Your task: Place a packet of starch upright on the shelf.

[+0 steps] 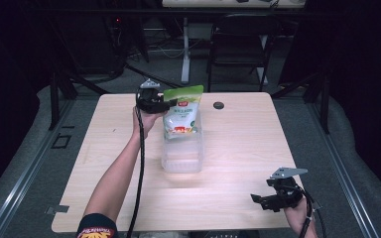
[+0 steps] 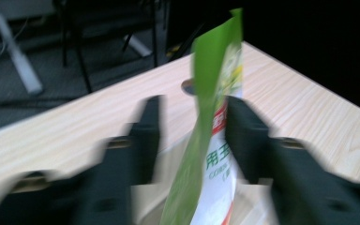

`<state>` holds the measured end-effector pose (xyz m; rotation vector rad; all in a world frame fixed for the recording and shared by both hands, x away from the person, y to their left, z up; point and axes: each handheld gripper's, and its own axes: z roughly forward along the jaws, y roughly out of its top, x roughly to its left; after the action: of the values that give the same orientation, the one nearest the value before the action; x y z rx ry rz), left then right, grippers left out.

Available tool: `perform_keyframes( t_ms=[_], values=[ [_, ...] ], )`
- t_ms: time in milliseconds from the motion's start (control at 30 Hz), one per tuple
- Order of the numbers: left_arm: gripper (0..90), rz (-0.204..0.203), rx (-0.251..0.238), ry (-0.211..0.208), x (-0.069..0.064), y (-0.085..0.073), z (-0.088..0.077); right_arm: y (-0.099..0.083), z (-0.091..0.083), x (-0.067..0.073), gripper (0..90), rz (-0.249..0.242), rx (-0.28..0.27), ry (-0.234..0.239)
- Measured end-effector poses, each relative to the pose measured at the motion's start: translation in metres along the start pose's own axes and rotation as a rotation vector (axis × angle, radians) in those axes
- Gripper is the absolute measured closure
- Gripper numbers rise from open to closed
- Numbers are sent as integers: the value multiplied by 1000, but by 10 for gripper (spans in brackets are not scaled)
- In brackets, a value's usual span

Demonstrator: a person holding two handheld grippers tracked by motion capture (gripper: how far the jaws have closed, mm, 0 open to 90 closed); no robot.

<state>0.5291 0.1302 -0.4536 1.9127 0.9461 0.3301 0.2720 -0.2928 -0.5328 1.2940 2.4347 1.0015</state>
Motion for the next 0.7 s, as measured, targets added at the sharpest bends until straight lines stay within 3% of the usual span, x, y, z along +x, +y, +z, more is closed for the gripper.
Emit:
perform_keyframes(
  t_ms=[67,133,233,333,433,467,500,700],
  values=[
    [296,-13,0,20,-2,0,-8,0,-1,0,148,-5,8,-5],
    [225,-29,10,33,-3,-1,-20,1,-1,1,149,-7,9,2],
    [151,-21,30,34,-7,-5,-37,1,-1,2,149,-9,12,-2],
    [140,20,41,48,-14,-11,-60,0,0,2,148,-15,14,-6],
    [116,14,55,49,-21,-19,-77,1,-1,3,148,-11,14,-9],
    [117,16,80,63,-26,-29,-87,1,0,3,148,-13,15,-8],
    [102,16,80,63,-26,-29,-87,1,0,3,148,-13,15,-8],
    [92,39,139,60,-46,-69,-113,1,0,4,149,-23,17,-18]
  ],
)
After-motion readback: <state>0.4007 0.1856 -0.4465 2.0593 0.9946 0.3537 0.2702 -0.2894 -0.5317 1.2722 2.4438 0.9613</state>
